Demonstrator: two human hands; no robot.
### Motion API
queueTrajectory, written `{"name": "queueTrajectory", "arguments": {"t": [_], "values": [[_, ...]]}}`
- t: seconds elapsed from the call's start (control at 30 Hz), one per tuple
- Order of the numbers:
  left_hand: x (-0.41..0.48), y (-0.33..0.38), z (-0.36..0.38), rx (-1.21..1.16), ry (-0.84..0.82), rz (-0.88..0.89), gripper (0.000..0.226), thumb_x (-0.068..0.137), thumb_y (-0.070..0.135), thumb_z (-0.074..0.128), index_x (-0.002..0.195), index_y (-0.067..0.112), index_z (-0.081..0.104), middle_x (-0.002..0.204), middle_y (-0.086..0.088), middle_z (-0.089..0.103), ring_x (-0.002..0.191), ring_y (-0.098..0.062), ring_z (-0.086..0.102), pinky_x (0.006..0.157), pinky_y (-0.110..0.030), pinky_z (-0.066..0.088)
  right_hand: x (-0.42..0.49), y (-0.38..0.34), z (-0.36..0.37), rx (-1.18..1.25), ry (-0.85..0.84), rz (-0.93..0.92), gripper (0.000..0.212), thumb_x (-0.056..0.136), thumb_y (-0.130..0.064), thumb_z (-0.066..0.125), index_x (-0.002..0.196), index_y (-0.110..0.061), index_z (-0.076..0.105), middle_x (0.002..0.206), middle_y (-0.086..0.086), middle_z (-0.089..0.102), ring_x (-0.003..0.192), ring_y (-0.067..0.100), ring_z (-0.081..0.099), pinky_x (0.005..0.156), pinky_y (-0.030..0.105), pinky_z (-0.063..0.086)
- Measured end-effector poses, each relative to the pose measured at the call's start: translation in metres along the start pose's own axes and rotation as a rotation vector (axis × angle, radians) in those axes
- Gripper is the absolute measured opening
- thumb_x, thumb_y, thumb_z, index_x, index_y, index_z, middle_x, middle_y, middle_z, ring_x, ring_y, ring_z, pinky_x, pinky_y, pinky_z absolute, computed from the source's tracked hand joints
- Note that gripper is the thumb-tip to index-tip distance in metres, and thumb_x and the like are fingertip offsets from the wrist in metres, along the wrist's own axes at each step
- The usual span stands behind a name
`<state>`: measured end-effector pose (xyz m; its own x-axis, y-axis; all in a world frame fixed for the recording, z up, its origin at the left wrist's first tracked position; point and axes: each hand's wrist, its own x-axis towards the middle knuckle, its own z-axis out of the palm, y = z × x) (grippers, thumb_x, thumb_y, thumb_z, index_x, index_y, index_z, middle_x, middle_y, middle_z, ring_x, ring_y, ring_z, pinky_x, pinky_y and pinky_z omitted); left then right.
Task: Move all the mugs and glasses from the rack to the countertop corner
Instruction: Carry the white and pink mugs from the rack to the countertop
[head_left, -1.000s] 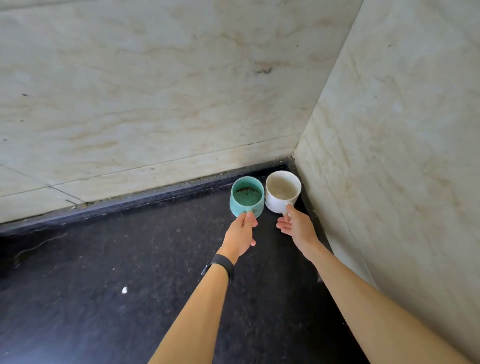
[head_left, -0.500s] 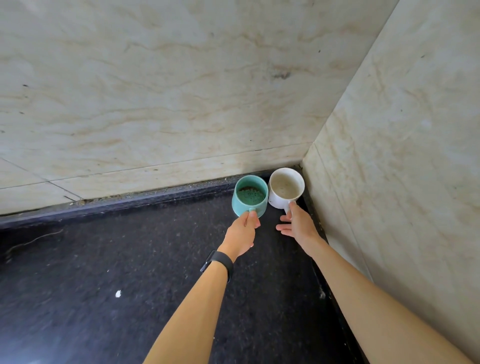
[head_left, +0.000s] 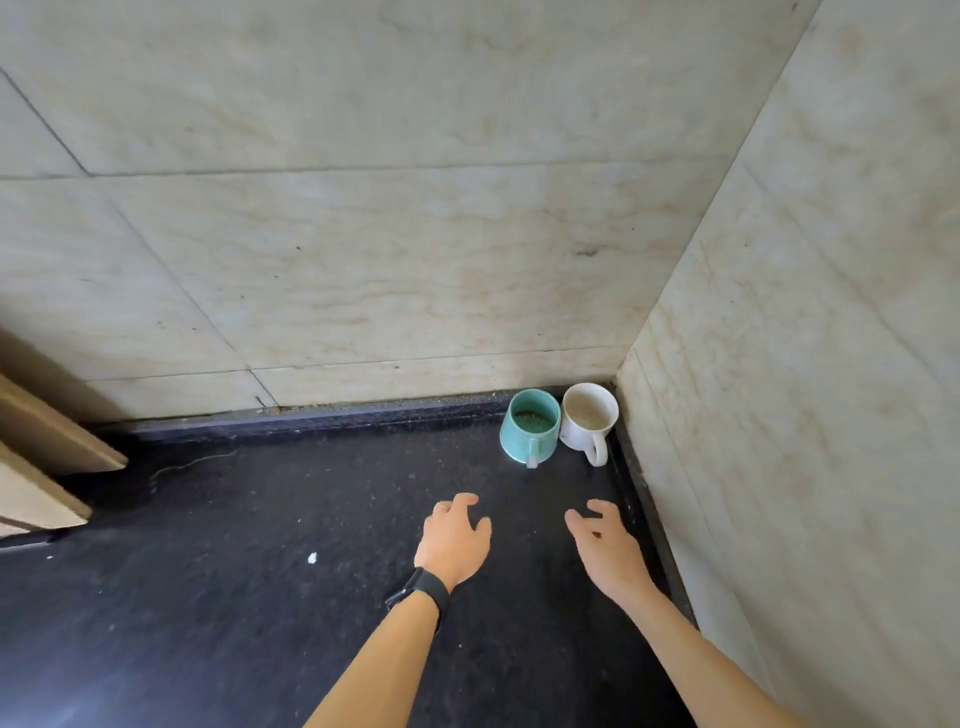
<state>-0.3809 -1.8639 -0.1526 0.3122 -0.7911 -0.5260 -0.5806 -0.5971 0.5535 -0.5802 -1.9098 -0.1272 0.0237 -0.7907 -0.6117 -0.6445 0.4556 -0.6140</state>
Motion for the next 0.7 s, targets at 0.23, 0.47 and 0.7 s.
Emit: {"name": "queueTrajectory", "arguments": {"t": [0.23,0.47,0.7], "values": [[-0.133,-0.099,-0.092,0.231,0.352,-0.199,0.051,0.098,0.038,0.044,0.149,0.034,0.037,0.161,0.000,0.029,0.149,-0.025,0.023,0.118,-0.045,0.028,-0.079,-0.070,0.061,-0.429,-0.199,-0.582,0.047,0.098,-0.054,0.045,0.137,-0.030,0.055,0.142,-0.006,0.058,0.130,0.021,0.052,0.108,0.037,0.040],[-0.353,-0.193,-0.162,0.265,0.744,-0.509,0.052,0.099,0.039,0.045,0.150,0.039,0.036,0.163,0.000,0.027,0.152,-0.024,0.015,0.121,-0.047,0.018,-0.233,-0.156,0.167,-0.580,-0.356,-1.247,0.044,0.100,-0.044,0.047,0.141,-0.028,0.054,0.150,-0.005,0.050,0.143,0.021,0.035,0.112,0.038,0.037],[-0.670,-0.252,-0.150,0.255,1.173,-0.941,0.049,0.096,0.044,0.048,0.145,0.041,0.043,0.157,0.003,0.040,0.148,-0.023,0.027,0.120,-0.044,0.023,-0.510,-0.150,0.274,-0.460,-0.626,-1.921,0.041,0.095,-0.035,0.057,0.134,-0.023,0.063,0.140,0.003,0.060,0.134,0.025,0.046,0.108,0.040,0.043]]}}
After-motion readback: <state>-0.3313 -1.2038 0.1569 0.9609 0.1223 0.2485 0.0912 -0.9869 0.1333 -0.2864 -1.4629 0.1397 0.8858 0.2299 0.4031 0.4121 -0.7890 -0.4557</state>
